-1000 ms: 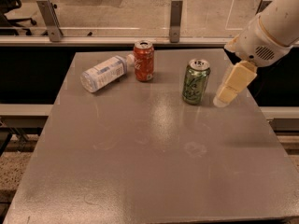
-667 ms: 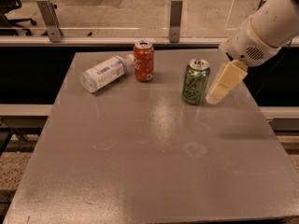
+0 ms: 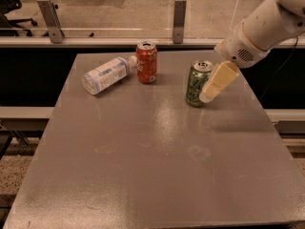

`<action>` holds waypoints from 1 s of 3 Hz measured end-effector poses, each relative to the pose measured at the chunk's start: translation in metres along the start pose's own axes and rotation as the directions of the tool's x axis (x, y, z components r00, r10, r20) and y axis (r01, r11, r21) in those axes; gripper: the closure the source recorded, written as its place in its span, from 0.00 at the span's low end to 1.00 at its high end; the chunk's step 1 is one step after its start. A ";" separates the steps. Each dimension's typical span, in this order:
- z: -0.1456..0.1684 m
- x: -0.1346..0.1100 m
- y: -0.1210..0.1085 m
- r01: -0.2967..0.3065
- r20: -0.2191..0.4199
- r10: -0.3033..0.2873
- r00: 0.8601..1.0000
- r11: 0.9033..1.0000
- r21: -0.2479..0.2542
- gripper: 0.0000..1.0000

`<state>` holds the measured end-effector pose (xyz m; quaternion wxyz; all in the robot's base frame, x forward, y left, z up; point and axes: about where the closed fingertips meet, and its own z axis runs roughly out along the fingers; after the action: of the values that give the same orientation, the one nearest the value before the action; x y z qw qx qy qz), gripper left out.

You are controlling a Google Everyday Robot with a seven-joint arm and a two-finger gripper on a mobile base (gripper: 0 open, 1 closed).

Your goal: Move green can near blue plastic bottle

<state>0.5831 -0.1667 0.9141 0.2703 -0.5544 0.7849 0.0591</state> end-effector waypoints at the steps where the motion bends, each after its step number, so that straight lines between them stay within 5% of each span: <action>1: 0.011 -0.001 -0.004 -0.005 0.006 0.005 1.000 1.000 -0.007 0.12; 3: 0.020 -0.010 0.002 0.008 0.027 -0.007 1.000 0.999 -0.034 0.50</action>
Offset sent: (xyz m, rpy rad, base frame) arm 0.0131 0.0156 -0.0151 0.0411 0.0171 0.0273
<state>0.5914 -0.1493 0.9016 0.2716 -0.5612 0.7779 0.0789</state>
